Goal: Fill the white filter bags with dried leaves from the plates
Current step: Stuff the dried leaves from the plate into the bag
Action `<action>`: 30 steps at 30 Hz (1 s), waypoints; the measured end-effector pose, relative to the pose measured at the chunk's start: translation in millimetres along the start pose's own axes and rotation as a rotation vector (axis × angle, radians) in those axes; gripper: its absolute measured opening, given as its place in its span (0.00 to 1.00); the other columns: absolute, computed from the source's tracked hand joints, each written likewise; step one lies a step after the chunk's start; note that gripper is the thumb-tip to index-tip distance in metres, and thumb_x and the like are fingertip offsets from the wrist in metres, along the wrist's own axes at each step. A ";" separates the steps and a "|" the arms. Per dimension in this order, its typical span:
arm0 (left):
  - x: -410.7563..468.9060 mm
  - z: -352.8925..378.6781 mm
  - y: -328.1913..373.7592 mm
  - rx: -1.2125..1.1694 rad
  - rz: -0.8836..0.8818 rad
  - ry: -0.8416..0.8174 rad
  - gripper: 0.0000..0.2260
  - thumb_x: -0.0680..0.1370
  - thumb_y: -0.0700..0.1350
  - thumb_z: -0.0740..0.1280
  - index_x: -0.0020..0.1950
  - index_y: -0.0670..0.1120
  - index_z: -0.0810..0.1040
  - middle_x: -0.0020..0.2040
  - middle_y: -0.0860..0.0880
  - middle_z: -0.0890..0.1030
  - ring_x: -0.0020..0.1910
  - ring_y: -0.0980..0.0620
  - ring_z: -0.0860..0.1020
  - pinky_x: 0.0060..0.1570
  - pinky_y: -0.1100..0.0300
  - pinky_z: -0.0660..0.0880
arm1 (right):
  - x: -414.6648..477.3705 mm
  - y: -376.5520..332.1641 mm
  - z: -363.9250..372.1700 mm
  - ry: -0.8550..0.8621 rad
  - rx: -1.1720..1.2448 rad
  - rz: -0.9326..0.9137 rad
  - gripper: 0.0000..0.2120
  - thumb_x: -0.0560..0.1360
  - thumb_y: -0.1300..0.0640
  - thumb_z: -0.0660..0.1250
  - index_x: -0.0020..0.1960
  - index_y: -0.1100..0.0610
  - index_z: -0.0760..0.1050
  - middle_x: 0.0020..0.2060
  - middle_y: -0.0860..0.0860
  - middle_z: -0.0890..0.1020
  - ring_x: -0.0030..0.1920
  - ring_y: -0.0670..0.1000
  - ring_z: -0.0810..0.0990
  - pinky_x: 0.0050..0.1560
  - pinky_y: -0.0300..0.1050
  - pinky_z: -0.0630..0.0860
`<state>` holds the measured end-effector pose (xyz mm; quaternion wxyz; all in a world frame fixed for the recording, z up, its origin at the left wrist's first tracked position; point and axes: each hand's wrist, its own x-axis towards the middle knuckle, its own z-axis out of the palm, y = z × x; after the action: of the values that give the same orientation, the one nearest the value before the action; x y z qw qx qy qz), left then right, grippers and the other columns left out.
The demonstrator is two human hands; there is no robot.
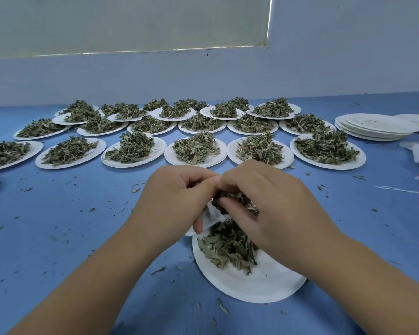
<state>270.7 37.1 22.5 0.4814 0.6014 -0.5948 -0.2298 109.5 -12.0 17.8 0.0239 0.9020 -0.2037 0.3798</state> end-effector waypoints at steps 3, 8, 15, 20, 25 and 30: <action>1.1 -1.4 -1.9 0.002 0.000 -0.004 0.11 0.77 0.45 0.67 0.38 0.55 0.85 0.21 0.46 0.75 0.20 0.51 0.74 0.28 0.66 0.71 | -0.9 1.1 1.6 -0.010 -0.033 -0.049 0.05 0.71 0.62 0.70 0.47 0.58 0.79 0.36 0.51 0.79 0.37 0.55 0.77 0.39 0.50 0.75; 1.1 0.1 -2.0 -0.047 -0.021 -0.036 0.11 0.76 0.44 0.67 0.36 0.53 0.84 0.24 0.41 0.76 0.20 0.50 0.73 0.28 0.69 0.69 | 0.5 2.0 3.0 -0.009 -0.088 -0.103 0.03 0.73 0.61 0.67 0.42 0.57 0.79 0.31 0.50 0.77 0.36 0.55 0.75 0.38 0.52 0.72; 2.8 -2.7 -3.7 -0.039 -0.023 0.003 0.10 0.78 0.46 0.68 0.38 0.53 0.85 0.23 0.42 0.77 0.20 0.51 0.74 0.29 0.68 0.69 | 0.5 4.2 -2.4 0.050 0.094 -0.055 0.05 0.73 0.57 0.69 0.48 0.56 0.81 0.39 0.48 0.80 0.45 0.52 0.75 0.49 0.47 0.71; 3.4 -4.2 -3.8 -0.066 -0.048 0.059 0.08 0.77 0.46 0.68 0.39 0.53 0.85 0.20 0.48 0.74 0.18 0.51 0.73 0.26 0.67 0.70 | -1.8 12.3 -10.4 -0.027 0.161 0.234 0.23 0.71 0.35 0.63 0.60 0.47 0.73 0.54 0.41 0.73 0.57 0.40 0.71 0.58 0.29 0.63; 3.2 -4.1 -3.2 -0.086 -0.053 0.084 0.08 0.77 0.45 0.68 0.39 0.50 0.85 0.20 0.48 0.73 0.18 0.50 0.72 0.25 0.67 0.70 | -3.5 17.6 -6.5 -0.192 0.329 0.441 0.36 0.62 0.28 0.64 0.67 0.36 0.63 0.58 0.33 0.69 0.55 0.33 0.72 0.47 0.32 0.71; 2.6 -1.2 -3.1 -0.065 -0.038 0.086 0.08 0.77 0.44 0.68 0.40 0.48 0.85 0.19 0.50 0.73 0.17 0.52 0.72 0.25 0.69 0.69 | -1.8 8.7 -3.5 -0.017 0.493 0.466 0.19 0.64 0.47 0.75 0.52 0.38 0.73 0.45 0.41 0.78 0.43 0.42 0.78 0.44 0.36 0.75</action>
<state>273.7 34.5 21.2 0.5215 0.6058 -0.5542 -0.2321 102.6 -18.7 18.1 -0.2838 0.8130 -0.3066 0.4055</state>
